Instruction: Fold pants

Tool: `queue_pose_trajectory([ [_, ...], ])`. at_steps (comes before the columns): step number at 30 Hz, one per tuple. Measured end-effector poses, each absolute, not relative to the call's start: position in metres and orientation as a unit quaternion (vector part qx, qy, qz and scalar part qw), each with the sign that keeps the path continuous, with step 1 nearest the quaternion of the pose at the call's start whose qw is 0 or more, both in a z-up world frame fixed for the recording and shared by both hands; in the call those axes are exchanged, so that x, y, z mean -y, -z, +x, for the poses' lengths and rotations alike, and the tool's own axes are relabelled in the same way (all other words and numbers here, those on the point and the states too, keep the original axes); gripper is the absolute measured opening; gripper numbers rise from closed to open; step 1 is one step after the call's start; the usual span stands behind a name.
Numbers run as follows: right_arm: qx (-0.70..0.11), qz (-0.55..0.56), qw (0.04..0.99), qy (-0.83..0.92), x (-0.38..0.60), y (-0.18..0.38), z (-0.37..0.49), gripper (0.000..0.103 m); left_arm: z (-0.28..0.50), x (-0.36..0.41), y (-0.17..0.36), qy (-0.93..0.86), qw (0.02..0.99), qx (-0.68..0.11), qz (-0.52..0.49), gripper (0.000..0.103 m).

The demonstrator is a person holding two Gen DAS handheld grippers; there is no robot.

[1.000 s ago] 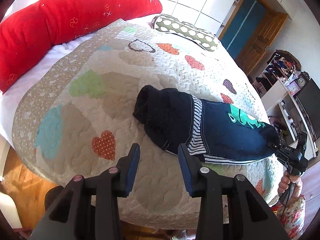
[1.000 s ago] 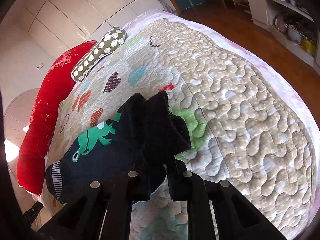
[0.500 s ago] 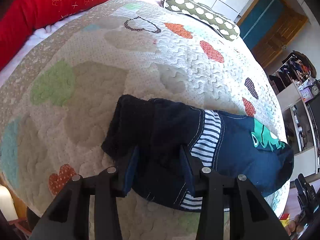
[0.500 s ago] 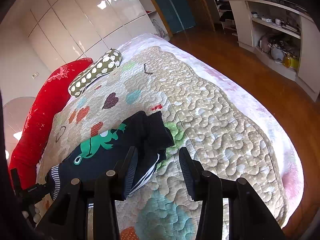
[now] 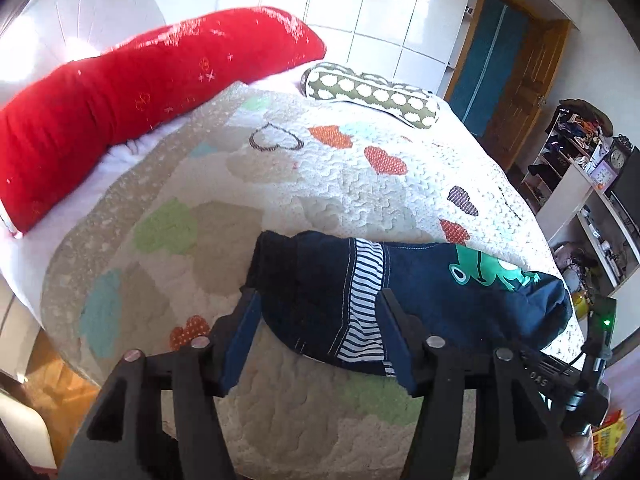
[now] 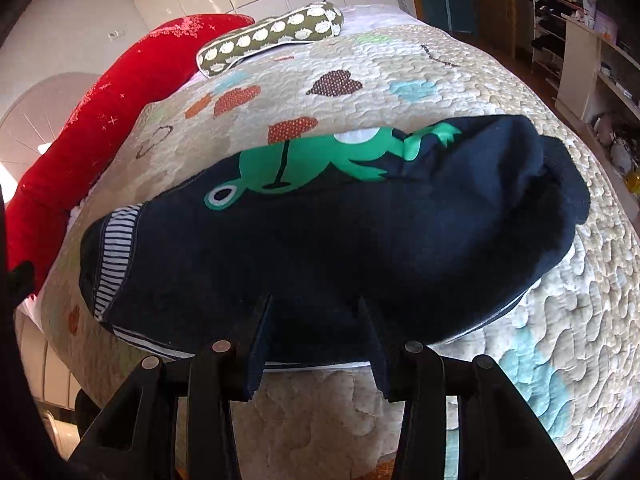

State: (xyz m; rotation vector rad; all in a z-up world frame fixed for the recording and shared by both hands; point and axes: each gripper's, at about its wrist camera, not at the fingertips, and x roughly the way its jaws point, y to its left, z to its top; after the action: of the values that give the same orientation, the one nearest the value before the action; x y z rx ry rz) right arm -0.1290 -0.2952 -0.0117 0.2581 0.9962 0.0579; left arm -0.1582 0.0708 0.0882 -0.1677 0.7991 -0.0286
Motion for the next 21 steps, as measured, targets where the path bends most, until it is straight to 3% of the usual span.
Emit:
queue_pose_trajectory([
  [2,-0.468,0.100,0.878,-0.017,0.286,0.013,-0.131,0.051,-0.166,-0.068,-0.097,0.001,0.930,-0.363,-0.063,0.075],
  [4,-0.470,0.092,0.878,-0.020,0.281,0.012,-0.132,0.054,-0.171,-0.065,-0.102,-0.009,0.936,-0.349,-0.048,0.079],
  [21,-0.463,0.141,0.875,-0.033,0.307,0.015,-0.163,0.054,-0.174,-0.045,-0.090,0.002,0.927,-0.374,-0.008,0.079],
])
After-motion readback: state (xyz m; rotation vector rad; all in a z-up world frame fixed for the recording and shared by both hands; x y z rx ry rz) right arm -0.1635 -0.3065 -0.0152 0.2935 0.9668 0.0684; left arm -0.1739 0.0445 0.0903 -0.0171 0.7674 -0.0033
